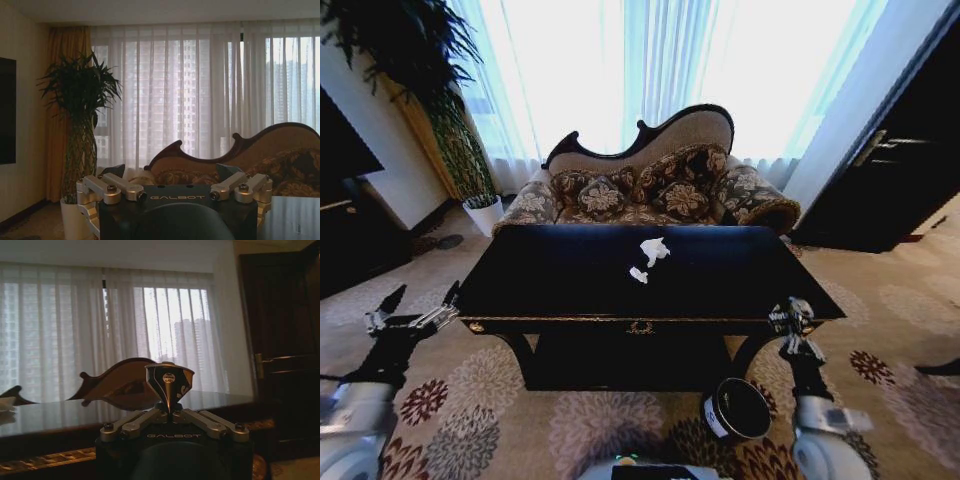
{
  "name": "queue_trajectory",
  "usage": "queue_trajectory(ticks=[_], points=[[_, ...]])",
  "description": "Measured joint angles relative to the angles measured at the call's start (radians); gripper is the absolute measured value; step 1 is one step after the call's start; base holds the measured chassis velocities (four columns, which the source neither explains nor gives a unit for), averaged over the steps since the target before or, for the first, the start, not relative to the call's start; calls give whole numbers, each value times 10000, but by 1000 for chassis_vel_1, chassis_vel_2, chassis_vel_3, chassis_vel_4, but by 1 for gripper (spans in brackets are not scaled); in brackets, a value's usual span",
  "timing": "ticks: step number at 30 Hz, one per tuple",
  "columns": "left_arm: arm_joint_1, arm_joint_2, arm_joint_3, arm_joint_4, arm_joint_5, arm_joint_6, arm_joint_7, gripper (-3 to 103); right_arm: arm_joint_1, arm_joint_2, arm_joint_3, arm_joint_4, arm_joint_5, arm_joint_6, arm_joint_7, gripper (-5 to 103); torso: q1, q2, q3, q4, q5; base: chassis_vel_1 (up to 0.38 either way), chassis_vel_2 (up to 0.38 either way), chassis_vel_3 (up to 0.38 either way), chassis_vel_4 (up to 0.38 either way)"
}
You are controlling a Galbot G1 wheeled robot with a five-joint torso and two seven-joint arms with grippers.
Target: Move to the front of the table and place the trash on the table into the trash bin.
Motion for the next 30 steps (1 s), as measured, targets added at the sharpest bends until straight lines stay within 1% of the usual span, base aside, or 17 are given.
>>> queue_trajectory(ticks=[1,3,5,7,8,9,11,13,15,16,19,20,21,24,25,29,30], points=[[1,0,1,1,-1,2,0,100,38,1,-4,-181,8,63,-5,0,-1,0,0,1,-6,0,0,0,0],[0,0,0,0,0,2,-1,100,68,1,-11,-395,18,139,-14,0,0,-1,0,2,-4,0,0,0,0],[0,0,0,1,0,1,-1,100,76,-6,-37,-796,16,274,-41,0,2,-2,2,5,6,0,0,0,0],[1,-1,1,0,-1,2,-2,100,92,-4,-77,-1071,-13,435,-49,0,4,-3,3,10,-4,0,0,0,0],[0,0,1,0,0,3,-2,100,92,15,-126,-1235,-54,516,-51,0,4,-3,2,6,-1,0,0,0,0],[0,0,1,0,0,3,-2,100,92,15,-126,-1235,-54,516,-51,0,4,-3,2,6,-1,0,0,0,0],[0,0,0,0,0,2,-2,100,139,110,-261,-1784,-220,773,-58,0,4,-3,2,5,1,0,0,0,0],[0,0,0,0,0,2,-2,100,166,144,-308,-2017,-263,848,-65,0,3,-3,2,6,-2,0,0,0,0],[0,0,0,0,0,2,-2,100,293,171,-414,-2687,-394,1051,-76,0,3,-3,1,5,-1,0,0,0,0],[0,0,0,0,0,2,-2,100,293,171,-414,-2687,-394,1051,-76,0,3,-3,1,5,-1,0,0,0,0],[0,0,0,0,0,2,-2,100,635,137,-578,-4001,-621,1358,-83,0,4,-3,2,5,0,0,0,0,0],[0,0,0,0,0,2,-2,100,635,137,-578,-4001,-621,1358,-83,0,4,-3,2,5,0,0,0,0,0],[0,0,0,0,-1,2,-2,100,747,123,-640,-4379,-710,1440,-88,0,3,-3,2,4,-2,0,0,0,0],[0,0,0,0,-1,2,-3,100,1238,101,-905,-5654,-1173,1713,-92,0,3,-2,1,6,-2,0,0,0,0],[0,0,0,0,-1,2,-3,100,1238,101,-905,-5654,-1173,1713,-92,0,3,-2,1,6,-2,0,0,0,0],[0,0,1,0,-1,2,-5,100,1953,75,-1210,-7610,-1831,1921,-78,0,3,-3,1,3,0,0,0,0,0],[0,0,1,0,-1,2,-5,100,1953,75,-1210,-7610,-1831,1921,-78,0,3,-3,1,3,0,0,0,0,0]])
